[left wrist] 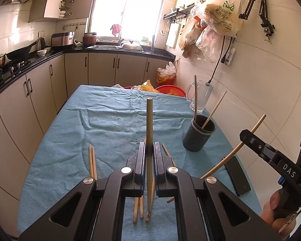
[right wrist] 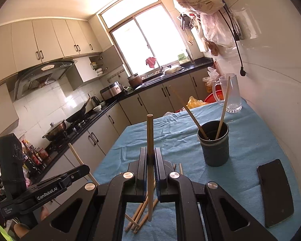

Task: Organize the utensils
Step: 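Lift the right tool's chopstick over the black cup while the left tool carries its own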

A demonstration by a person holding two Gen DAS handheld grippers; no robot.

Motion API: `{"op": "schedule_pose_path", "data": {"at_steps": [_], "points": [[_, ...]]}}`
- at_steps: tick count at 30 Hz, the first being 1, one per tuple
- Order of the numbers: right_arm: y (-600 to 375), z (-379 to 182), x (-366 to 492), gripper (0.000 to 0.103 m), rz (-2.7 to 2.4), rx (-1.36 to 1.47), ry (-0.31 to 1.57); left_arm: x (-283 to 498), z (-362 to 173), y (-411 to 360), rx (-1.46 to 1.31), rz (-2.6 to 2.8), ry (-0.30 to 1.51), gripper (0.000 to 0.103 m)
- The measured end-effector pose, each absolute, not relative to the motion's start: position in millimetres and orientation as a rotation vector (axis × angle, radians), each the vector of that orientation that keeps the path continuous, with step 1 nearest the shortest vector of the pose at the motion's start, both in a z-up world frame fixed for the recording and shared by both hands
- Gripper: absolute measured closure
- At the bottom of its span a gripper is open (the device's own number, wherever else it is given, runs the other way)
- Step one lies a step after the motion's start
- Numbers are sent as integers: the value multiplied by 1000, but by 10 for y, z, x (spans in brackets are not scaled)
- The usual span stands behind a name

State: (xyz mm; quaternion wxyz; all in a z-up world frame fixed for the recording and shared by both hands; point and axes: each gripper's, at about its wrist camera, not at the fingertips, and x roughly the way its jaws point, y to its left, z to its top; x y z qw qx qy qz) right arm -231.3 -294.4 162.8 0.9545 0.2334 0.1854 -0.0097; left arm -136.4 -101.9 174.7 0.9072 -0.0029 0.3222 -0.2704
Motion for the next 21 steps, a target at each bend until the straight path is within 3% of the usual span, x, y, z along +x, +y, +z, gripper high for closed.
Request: {"op": "schedule_pose_path", "data": {"at_steps": [21], "points": [[-2978,1669,-2362,96,-23,484,360,-1394,1775,-1056,6,-569,657,97]]}}
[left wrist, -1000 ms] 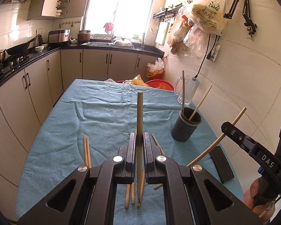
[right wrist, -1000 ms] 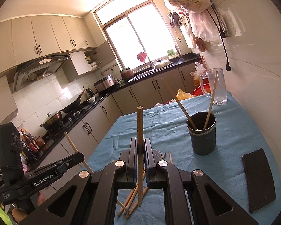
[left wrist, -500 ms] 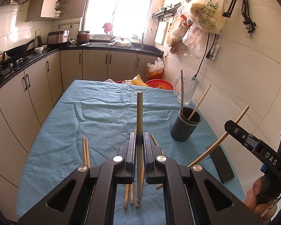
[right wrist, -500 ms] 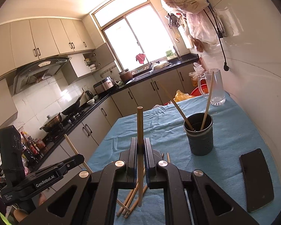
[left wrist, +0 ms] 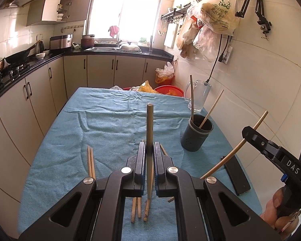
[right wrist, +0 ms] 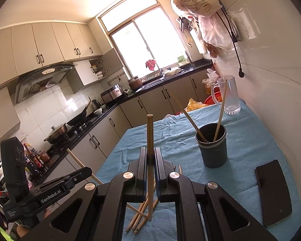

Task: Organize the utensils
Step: 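Lift the right tool's chopstick over the black cup while the left tool carries its own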

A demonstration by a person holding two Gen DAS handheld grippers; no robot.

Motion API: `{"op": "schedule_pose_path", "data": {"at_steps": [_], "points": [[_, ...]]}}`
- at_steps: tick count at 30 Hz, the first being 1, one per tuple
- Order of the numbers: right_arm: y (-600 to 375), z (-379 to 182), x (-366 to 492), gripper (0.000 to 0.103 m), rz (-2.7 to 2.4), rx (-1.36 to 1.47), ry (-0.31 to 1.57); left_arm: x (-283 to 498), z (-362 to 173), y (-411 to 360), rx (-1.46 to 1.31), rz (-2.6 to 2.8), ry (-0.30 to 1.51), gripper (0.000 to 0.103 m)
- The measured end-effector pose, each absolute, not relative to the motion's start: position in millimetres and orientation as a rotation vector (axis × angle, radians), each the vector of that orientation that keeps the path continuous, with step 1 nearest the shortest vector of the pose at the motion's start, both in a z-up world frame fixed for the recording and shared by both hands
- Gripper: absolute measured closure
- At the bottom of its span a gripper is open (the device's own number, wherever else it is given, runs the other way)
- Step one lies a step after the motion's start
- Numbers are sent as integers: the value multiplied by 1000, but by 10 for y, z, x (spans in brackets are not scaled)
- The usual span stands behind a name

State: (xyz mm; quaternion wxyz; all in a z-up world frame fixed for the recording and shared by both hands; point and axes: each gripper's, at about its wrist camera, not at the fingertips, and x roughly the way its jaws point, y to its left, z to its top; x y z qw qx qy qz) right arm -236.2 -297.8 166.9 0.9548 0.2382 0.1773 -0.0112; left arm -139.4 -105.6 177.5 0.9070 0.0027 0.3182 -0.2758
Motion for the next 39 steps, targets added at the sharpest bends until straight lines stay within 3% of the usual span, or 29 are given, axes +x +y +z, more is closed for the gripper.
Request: {"op": "schedule_pose_path", "data": {"at_steps": [18,39], "points": [[-3098,1710,-2434,96,-40,516,345,-1363,1839,-1180,24,-588,657,97],[-3952,1983,-2462,96,-163,601,277,-996,2158,-1953,63,-702,668,97]]}}
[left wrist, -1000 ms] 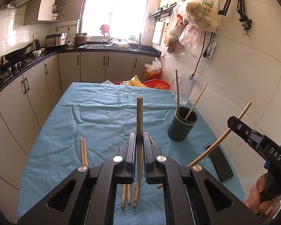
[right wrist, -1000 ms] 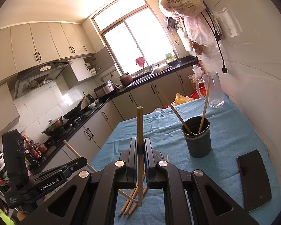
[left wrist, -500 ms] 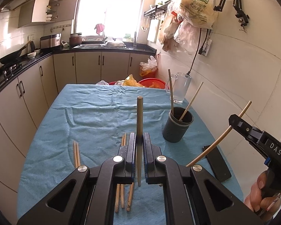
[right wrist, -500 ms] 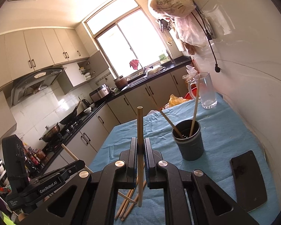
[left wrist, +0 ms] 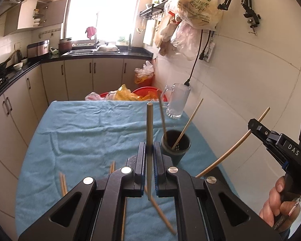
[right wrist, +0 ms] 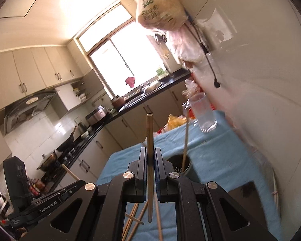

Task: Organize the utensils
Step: 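Lift the right tool's chopstick over the black cup while the left tool carries its own, then open the right tool to drop its chopstick in the cup while the left tool releases too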

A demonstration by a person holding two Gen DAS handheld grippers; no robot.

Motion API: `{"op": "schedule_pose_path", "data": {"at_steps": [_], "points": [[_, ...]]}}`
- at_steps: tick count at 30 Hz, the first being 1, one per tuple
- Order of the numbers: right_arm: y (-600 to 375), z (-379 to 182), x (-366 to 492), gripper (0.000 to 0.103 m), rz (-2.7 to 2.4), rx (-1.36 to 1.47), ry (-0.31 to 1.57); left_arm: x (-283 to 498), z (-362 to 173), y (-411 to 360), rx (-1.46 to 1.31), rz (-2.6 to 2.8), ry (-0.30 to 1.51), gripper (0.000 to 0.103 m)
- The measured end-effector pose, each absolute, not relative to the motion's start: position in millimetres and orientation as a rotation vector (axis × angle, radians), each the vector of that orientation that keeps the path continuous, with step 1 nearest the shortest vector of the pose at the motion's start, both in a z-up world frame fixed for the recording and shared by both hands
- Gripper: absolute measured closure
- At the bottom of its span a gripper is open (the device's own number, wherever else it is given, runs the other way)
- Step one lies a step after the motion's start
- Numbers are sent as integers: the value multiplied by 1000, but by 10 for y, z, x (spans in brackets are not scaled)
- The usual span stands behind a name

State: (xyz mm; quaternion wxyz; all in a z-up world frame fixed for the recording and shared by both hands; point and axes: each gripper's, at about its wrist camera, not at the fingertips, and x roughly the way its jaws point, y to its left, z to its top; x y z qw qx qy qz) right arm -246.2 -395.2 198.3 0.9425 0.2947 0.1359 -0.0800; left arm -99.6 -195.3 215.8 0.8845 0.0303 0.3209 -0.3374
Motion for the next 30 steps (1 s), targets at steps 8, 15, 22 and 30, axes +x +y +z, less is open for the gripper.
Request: {"op": "schedule_pose_path", "data": {"at_steps": [8,15,22,30], "points": [[-4407,2241,-2311,96,-226,609,236,-713,2450,-2310,32,-728,634,97],[-4664,2418,-2082,96,-285,587,211,-460,2630,-2618,-27,-758,617,97],[-4797,2286,-1749,96,-308,581,256,-247,2448,-2898,-23,-761,663,97],[-4836,1856,-1407,96,-291,599,382,-7,1987,-3032,0,-736,766,97]]}}
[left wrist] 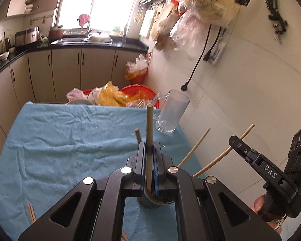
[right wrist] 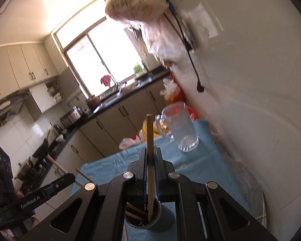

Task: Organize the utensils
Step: 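Open the right tool to drop its chopstick in the cup while the left tool releases too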

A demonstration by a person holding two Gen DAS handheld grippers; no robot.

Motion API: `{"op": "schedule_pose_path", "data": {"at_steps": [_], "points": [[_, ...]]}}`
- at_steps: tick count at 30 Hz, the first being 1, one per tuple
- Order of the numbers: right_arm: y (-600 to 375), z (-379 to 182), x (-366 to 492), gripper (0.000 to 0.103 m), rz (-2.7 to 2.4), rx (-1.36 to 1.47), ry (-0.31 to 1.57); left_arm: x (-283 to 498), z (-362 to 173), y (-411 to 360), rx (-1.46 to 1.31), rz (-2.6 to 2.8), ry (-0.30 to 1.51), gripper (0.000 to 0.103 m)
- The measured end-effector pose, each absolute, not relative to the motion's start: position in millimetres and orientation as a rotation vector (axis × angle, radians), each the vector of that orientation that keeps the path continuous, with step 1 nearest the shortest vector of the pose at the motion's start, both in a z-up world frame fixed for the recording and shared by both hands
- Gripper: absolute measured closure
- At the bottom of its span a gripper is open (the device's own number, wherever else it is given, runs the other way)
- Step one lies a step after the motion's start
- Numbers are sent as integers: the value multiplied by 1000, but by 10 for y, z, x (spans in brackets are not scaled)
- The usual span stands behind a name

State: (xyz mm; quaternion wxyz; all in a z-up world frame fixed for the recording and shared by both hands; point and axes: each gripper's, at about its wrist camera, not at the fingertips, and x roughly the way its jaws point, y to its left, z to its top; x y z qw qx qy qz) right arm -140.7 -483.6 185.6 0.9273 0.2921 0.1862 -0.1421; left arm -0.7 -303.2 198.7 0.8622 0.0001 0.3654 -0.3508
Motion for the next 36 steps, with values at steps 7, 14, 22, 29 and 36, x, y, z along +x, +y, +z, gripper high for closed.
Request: {"op": "schedule_pose_path", "data": {"at_steps": [7,14,22,29,36], "points": [[-4857,1547,-1208,96,-273,621,465,59,1839,-3044,13,-729,787,97],[-4860,1536,-1183,90,-271,632,472,35,1873,-3028,15,-744,772,88],[-4770,1755,-1462,78,-284,622,403,-119,2060,-2847,-7,-750,728,74],[-4521,1788,-1775,68,-252,617,384,-362,2143,-2458,-12,-731,696,68],[-4099,1528,-1842,68,-181,607,474,-474,1885,-1893,-21,-661,746,68]]}}
